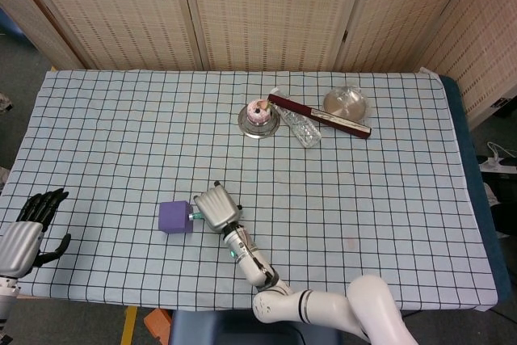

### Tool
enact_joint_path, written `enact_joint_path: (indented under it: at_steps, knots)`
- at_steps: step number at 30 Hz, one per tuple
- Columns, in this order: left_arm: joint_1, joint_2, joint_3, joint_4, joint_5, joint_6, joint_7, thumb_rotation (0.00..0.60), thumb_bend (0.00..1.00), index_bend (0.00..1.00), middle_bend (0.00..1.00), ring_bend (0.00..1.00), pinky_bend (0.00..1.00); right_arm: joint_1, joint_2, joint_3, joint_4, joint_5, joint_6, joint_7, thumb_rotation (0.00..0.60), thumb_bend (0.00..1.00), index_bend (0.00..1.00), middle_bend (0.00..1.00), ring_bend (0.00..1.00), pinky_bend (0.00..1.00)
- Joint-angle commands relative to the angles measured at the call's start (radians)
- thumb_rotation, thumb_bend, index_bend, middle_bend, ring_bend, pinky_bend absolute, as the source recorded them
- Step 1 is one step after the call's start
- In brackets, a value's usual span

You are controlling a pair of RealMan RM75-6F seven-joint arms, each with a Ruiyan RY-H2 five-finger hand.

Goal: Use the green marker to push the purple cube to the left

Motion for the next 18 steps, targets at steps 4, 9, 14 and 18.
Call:
enact_joint_path:
  at_steps: [4, 9, 14, 18]
  knots:
    - [0.0, 0.001, 0.002, 0.001, 0.003, 0.0, -0.005, 0.6, 0.44, 0.0, 0.0, 0.0, 0.04, 0.083, -0.004, 0.004, 0.026, 0.063, -0.008, 0.02, 0.6, 0.39, 0.84, 0.76, 0.58, 0.38]
    - [0.0, 0.003, 0.004, 0.001, 0.004, 0.0, -0.008, 0.6, 0.44, 0.0, 0.0, 0.0, 0.04, 0.182, -0.004, -0.03, 0.056, 0.157, -0.007, 0.047, 0.6, 0.39, 0.84, 0.76, 0.59, 0.38]
    - [0.001, 0.005, 0.005, 0.003, 0.006, 0.002, -0.014, 0.6, 0.44, 0.0, 0.0, 0.0, 0.04, 0.256, -0.004, -0.09, 0.08, 0.242, 0.016, 0.08, 0.6, 0.39, 0.84, 0.76, 0.59, 0.38]
    - [0.001, 0.005, 0.005, 0.006, 0.01, 0.004, -0.014, 0.6, 0.44, 0.0, 0.0, 0.0, 0.04, 0.266, -0.004, -0.125, 0.088, 0.267, 0.058, 0.083, 0.6, 0.39, 0.84, 0.76, 0.59, 0.38]
